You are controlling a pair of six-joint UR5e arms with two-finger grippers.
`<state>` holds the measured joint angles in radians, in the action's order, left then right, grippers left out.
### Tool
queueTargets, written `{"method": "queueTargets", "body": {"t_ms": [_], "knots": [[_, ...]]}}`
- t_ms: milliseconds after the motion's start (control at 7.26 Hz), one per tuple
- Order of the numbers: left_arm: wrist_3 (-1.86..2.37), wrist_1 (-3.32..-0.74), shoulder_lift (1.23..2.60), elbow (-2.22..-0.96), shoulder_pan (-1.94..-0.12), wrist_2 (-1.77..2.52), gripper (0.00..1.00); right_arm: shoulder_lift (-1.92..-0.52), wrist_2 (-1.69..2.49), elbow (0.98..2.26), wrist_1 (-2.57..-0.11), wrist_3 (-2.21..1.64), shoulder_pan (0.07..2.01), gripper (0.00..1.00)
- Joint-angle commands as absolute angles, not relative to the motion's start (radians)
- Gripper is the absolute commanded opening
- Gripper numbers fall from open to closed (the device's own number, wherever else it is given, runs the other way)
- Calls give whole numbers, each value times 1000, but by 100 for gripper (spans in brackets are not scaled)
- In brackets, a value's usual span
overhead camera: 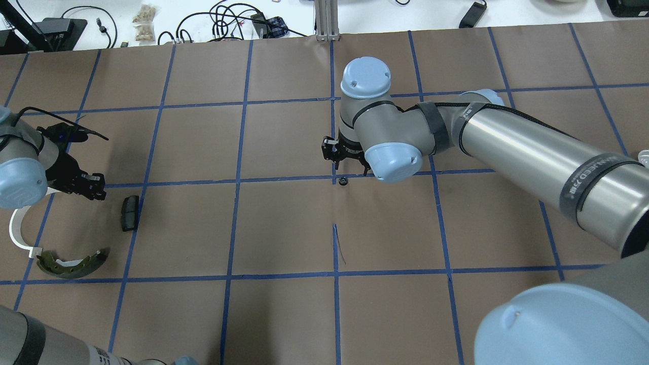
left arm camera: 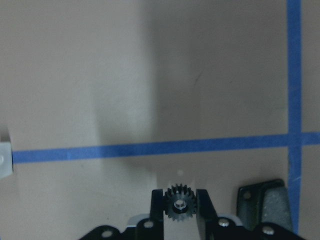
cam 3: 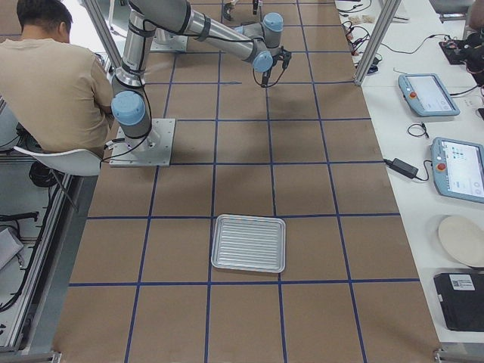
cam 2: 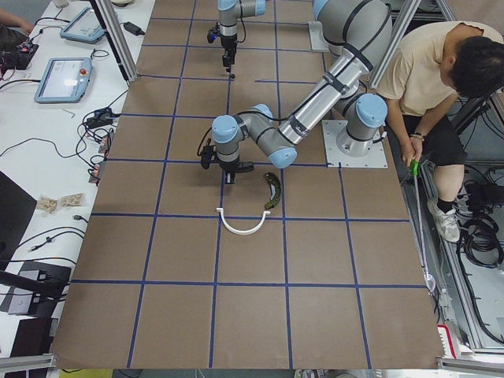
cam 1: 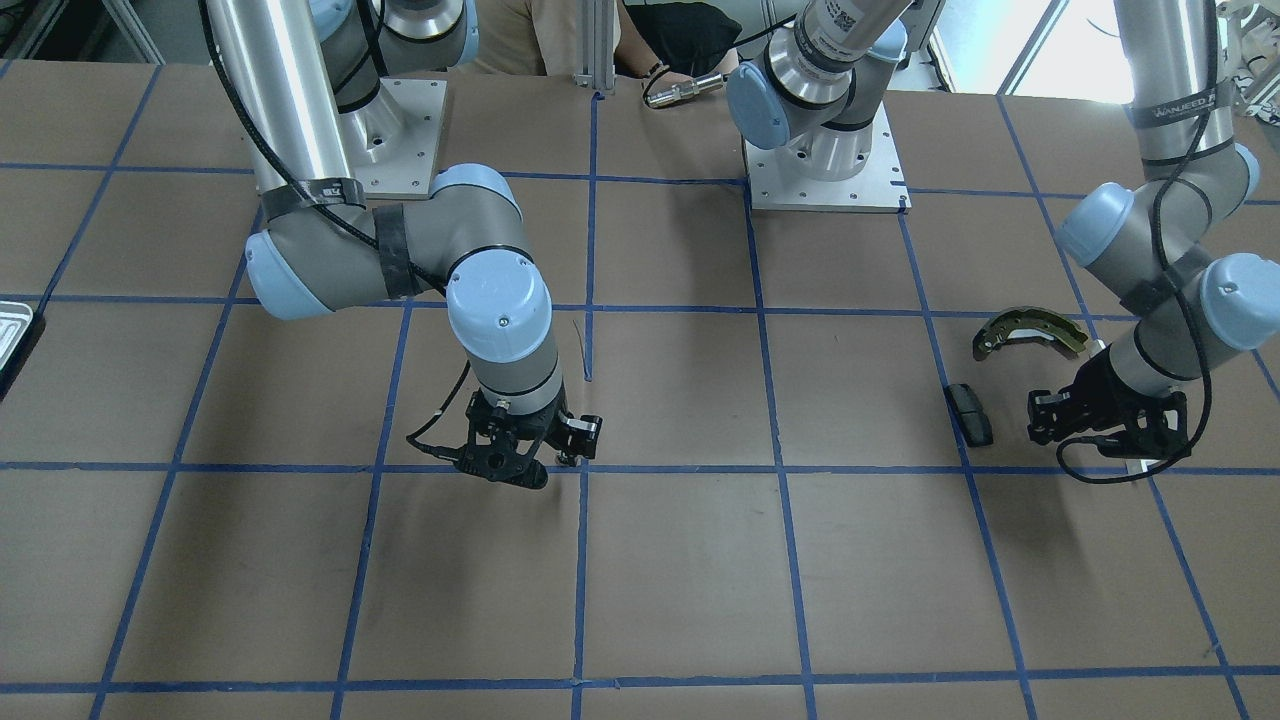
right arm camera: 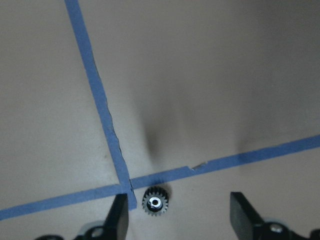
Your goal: Place bearing gear from tray to pile
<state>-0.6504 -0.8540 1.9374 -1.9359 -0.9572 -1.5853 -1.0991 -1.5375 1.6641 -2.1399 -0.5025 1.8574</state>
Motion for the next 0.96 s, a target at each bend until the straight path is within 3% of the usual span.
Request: {"method": "queueTargets", "body": {"t_ms": [0, 276, 413, 551, 827], "knots": [[-649, -848, 1918, -1925, -966, -1585, 96, -1146, -1598, 1465, -1850, -323, 1781, 100], [-559, -874, 1904, -1901, -1064, -1575, 96, -1167, -1592, 1286, -1676, -163, 1686, 100], [-435, -873, 1893, -1888, -1186, -1568, 99, -1224, -1591, 1272, -1633, -163, 1668, 100], [-275, -876, 1897, -1863, -1324, -1574, 100, -1311, -1597, 1293, -1546, -161, 1670, 100], [25, -871, 1931, -1820, -1548, -1522, 100, -1457, -1598, 1499, -1592, -144, 1661, 100]]}}
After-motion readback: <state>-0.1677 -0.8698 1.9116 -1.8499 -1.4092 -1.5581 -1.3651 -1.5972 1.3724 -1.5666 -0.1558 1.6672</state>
